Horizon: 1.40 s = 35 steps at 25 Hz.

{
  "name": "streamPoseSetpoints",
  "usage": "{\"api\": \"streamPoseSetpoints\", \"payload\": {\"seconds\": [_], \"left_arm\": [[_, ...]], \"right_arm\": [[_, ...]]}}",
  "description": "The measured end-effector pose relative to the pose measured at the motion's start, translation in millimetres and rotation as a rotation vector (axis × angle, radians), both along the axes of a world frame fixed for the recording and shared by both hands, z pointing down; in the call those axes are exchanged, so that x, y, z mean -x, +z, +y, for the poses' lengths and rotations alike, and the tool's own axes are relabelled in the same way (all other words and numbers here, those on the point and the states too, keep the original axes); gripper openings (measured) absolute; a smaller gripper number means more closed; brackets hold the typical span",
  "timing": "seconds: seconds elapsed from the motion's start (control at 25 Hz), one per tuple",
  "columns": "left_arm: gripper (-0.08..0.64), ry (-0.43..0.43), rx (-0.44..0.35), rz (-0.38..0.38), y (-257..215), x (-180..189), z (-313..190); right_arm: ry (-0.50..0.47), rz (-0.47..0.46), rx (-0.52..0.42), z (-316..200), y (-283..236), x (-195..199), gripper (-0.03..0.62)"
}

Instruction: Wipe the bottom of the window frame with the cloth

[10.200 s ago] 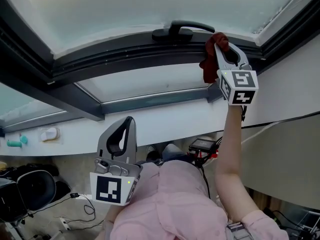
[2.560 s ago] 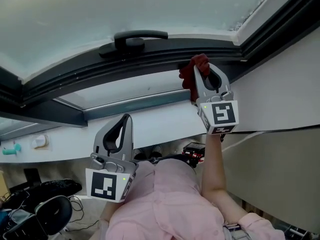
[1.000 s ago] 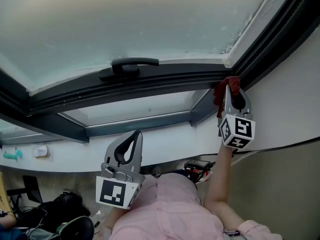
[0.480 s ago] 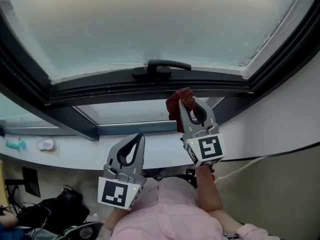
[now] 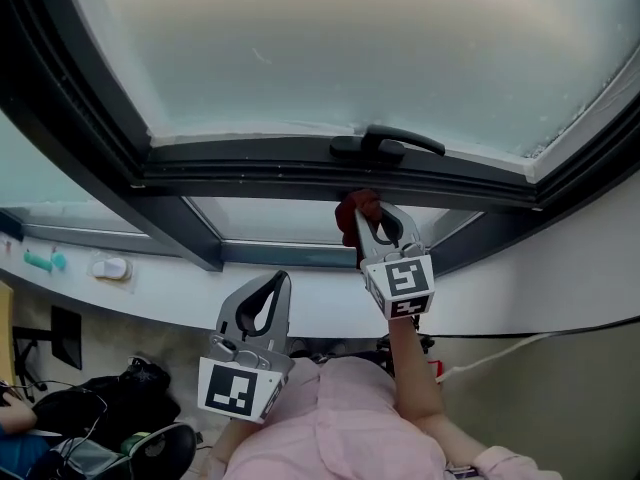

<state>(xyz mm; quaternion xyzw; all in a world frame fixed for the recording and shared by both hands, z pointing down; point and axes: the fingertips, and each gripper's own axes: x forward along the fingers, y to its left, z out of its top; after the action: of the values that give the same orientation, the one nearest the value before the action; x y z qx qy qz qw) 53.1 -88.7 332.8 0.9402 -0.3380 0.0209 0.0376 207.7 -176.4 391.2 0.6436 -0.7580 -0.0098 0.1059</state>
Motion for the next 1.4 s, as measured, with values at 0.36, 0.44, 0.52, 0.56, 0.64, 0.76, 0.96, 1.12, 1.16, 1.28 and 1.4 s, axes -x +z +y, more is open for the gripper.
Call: {"api": "streamPoseSetpoints", "payload": {"seconds": [0.36, 0.44, 0.52, 0.56, 0.64, 0.76, 0.96, 1.12, 1.16, 1.28, 1.4], "left_arm": [[-0.005, -0.034, -0.005, -0.026, 4.2, 13.9, -6.5], [-0.005, -0.031, -0.007, -0.025, 4.2, 11.1, -6.6], [-0.005, -0.025, -0.008, -0.025, 3.8, 6.6, -6.1], [-0.005, -0.021, -0.008, -0.027, 3.9, 3.6, -5.5], [-0.005, -0.012, -0.007, -0.032, 4.6, -2.4, -4.0], [-0.005, -0.010, -0.014, -0.018, 0.7, -10.2, -4.4], [-0.005, -0.003, -0.013, -0.018, 1.8, -20.5, -3.2], [-0.005, 0.009, -0.013, 0.004, -0.1, -31.7, -2.4], [-0.005, 0.018, -0.013, -0.007, 1.5, -33.9, -1.1], [-0.005, 0.027, -0.015, -0.010, 1.4, -39.8, 1.1], [-0.005, 0.028, -0.012, -0.022, 3.3, -42.5, 2.5]], "right_arm": [[0.012, 0.016, -0.022, -10.7, -0.7, -6.4, 0.058], [0.000, 0.019, -0.021, -10.8, -0.2, -5.7, 0.058], [-0.015, 0.025, -0.018, -10.8, -0.3, -5.0, 0.057], [-0.022, 0.028, -0.016, -10.8, -0.4, -4.9, 0.057], [-0.035, 0.035, -0.014, -10.5, -0.5, -5.1, 0.057], [-0.053, 0.048, -0.011, -9.8, -0.8, -5.7, 0.057], [-0.052, 0.064, -0.024, -4.5, -3.8, -17.5, 0.057], [-0.034, 0.063, -0.028, -0.5, -4.9, -30.4, 0.057], [-0.031, 0.064, -0.027, 0.3, -5.0, -32.5, 0.057], [-0.029, 0.066, -0.031, 2.3, -6.0, -37.2, 0.057], [-0.020, 0.060, -0.030, 5.0, -5.7, -43.6, 0.057]]}}
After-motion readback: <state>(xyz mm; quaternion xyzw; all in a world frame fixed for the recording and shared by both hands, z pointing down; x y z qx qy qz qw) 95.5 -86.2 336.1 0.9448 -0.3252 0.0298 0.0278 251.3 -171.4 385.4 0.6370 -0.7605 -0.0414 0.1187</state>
